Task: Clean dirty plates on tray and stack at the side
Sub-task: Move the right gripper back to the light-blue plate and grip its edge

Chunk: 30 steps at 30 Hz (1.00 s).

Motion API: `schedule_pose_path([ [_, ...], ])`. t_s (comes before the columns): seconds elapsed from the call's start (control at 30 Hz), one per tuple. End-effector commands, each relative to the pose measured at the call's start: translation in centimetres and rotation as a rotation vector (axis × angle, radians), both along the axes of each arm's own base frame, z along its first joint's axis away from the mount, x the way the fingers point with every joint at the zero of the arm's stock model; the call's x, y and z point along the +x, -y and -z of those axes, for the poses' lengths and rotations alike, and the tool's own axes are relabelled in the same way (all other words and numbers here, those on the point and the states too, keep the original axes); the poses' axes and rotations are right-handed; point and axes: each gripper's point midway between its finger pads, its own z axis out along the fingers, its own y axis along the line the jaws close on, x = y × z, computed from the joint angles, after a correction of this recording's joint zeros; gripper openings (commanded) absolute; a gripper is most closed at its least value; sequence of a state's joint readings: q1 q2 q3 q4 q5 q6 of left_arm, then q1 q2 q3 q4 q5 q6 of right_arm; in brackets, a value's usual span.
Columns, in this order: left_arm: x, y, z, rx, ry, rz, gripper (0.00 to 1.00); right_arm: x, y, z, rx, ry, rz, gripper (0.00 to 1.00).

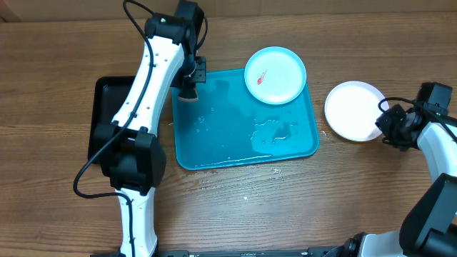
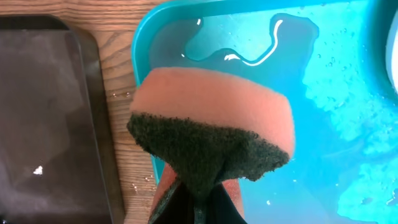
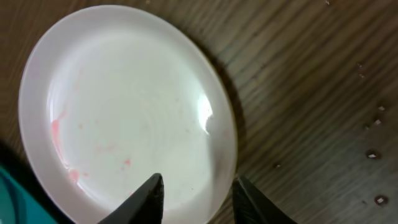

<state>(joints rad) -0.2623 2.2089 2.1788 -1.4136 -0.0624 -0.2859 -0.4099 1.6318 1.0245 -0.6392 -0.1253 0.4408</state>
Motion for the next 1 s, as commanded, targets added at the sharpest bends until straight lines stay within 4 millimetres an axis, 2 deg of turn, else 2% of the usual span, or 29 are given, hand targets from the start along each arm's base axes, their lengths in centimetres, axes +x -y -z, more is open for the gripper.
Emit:
schedule_pose_path([
  [0.0,-0.1,0.5,-0.3,-0.014,0.007,-0.001,0.04,1.7,-2.6,-1.3,0.095,0.087,-0.124,0.44],
  [0.03,-0.1,0.5,-0.3,-0.014,0.007,-0.001,0.04,2.1,-3.3,-1.8,0.109,0.106,-0.165,0.48],
  [0.13,-0.1,0.6,-0.3,-0.015,0.009,0.001,0.04,3.5,-5.4,-3.4,0.116,0.136,-0.242,0.49],
  [0.37,-0.1,0.7,-0.3,-0.013,0.011,0.005,0.04,7.4,-14.1,-7.2,0.070,0.230,-0.454,0.49],
  [0.5,-0.1,0.8,-0.3,-0.013,0.011,0.005,0.04,9.3,-18.3,-7.8,0.003,0.250,-0.517,0.44],
  [0.6,-0.1,0.8,-0.3,-0.013,0.011,0.007,0.04,10.5,-20.4,-6.1,-0.017,0.204,-0.554,0.44],
  [0.7,-0.1,0.8,-0.3,-0.013,0.012,0.006,0.04,11.5,-21.2,-3.4,-0.018,0.138,-0.547,0.43],
  [0.83,-0.1,0.8,-0.3,-0.012,0.011,0.006,0.04,11.9,-21.1,-0.1,-0.023,0.070,-0.541,0.36],
  [0.97,-0.1,0.8,-0.3,-0.013,0.011,0.006,0.04,11.2,-21.3,2.8,-0.014,-0.005,-0.547,0.34],
])
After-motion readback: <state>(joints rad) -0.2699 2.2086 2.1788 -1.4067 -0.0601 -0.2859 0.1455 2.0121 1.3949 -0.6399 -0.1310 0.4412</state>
